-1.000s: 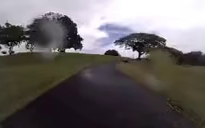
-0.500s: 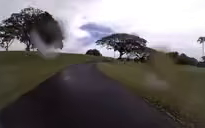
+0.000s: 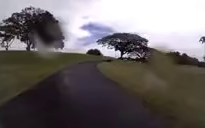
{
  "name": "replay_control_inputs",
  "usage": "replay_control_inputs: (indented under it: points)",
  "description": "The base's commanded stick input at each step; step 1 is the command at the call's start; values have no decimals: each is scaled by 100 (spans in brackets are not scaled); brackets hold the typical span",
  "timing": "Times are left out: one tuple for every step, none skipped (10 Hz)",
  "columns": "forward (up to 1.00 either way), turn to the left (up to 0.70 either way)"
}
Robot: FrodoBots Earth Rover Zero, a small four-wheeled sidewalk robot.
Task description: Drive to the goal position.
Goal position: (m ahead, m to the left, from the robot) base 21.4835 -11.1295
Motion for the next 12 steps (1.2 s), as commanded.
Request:
replay_control_inputs:
  points:
    - [85,0]
    - [85,0]
    - [85,0]
    - [85,0]
    - [85,0]
    - [85,0]
    - [85,0]
    - [85,0]
    - [85,0]
    - [85,0]
    - [85,0]
    - [85,0]
